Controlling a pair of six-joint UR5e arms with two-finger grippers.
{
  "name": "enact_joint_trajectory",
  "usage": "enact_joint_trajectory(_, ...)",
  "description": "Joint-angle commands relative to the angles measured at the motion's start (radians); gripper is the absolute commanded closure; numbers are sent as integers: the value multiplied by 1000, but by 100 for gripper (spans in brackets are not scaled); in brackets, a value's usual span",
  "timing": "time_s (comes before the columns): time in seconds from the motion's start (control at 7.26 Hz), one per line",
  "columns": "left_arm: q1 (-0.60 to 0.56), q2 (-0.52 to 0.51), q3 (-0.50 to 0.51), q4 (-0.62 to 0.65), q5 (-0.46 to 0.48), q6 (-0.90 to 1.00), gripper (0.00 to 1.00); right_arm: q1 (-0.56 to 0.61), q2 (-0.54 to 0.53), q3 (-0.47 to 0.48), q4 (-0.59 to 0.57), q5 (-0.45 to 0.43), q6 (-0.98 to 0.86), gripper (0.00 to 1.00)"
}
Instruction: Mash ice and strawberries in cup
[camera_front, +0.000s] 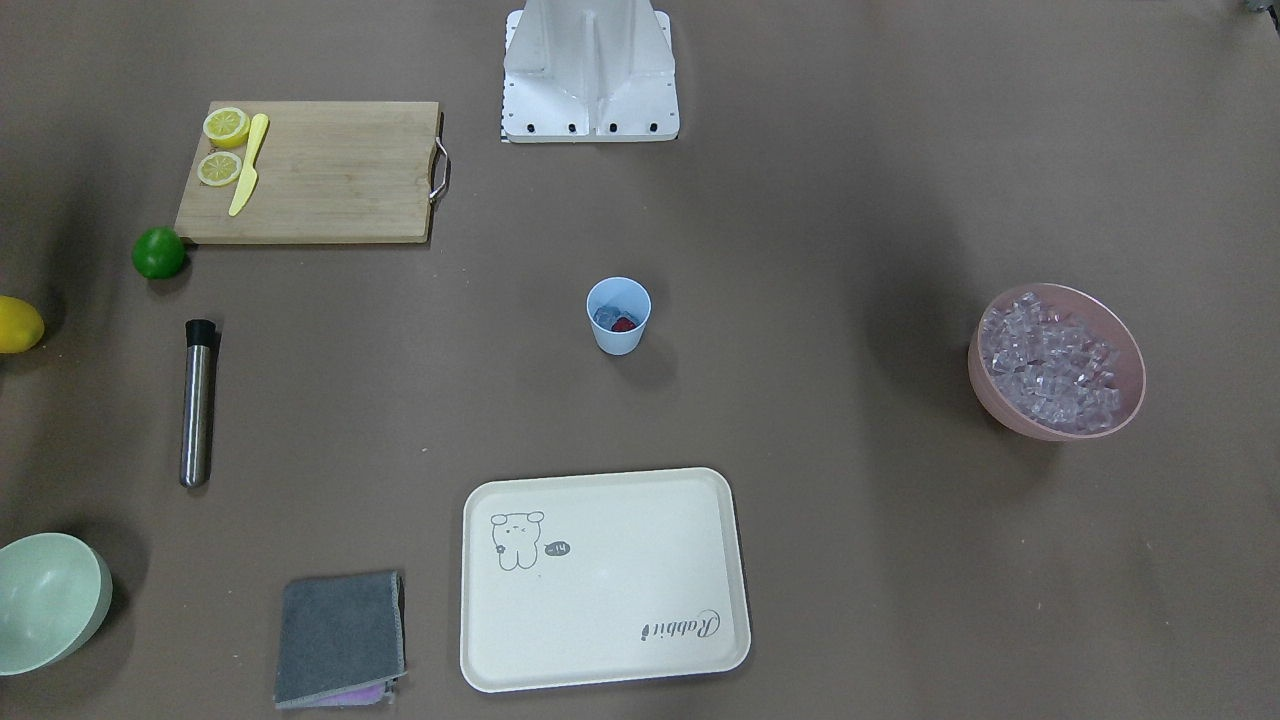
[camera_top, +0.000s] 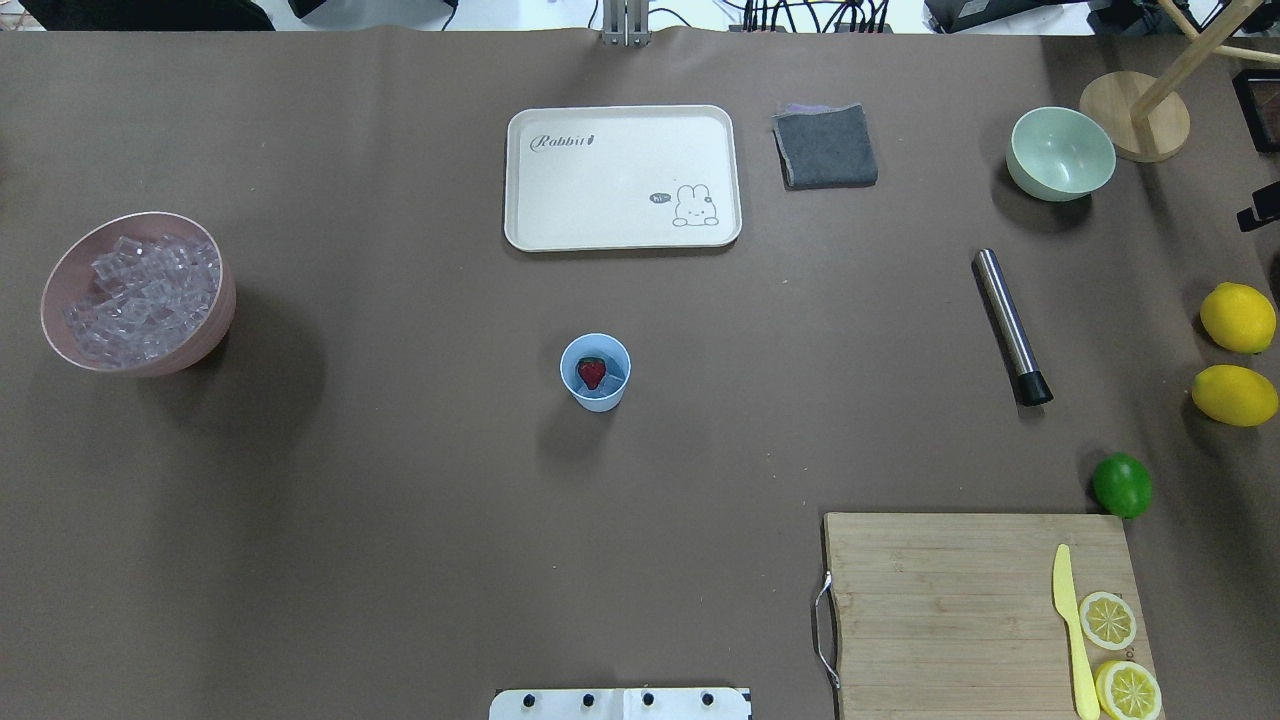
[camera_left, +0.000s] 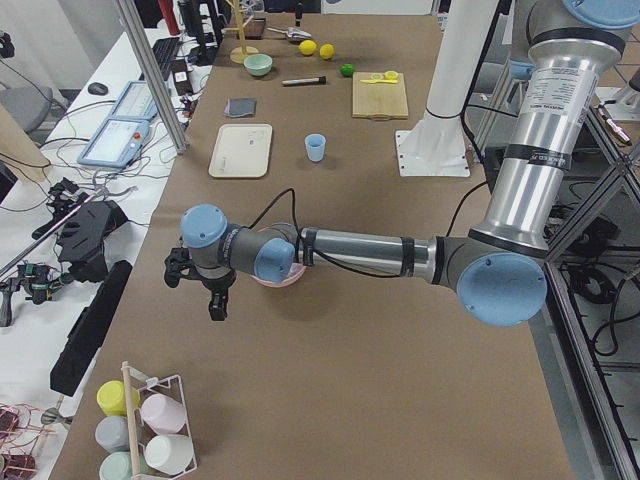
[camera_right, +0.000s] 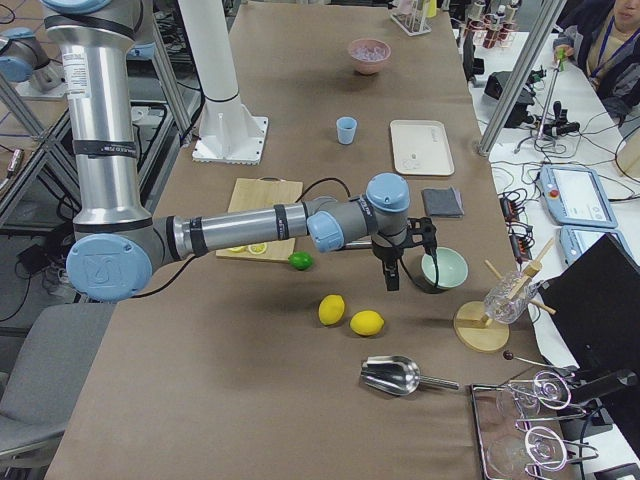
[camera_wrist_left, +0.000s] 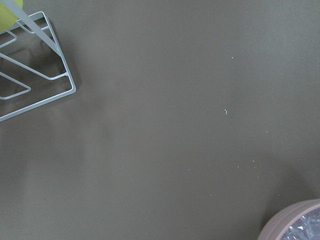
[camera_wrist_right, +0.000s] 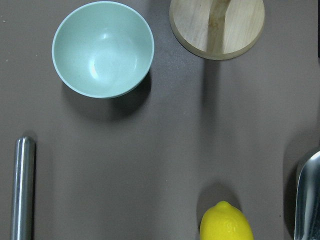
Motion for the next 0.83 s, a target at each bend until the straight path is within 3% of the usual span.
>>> enact_joint_trajectory(0.0, 0, -1, -24, 2, 3, -4, 2, 0, 0, 2, 0, 0, 0, 0)
enact_joint_trajectory(0.69, -1, -7, -40, -1, 35, 1, 2, 15, -40, 83, 6, -3, 0, 0)
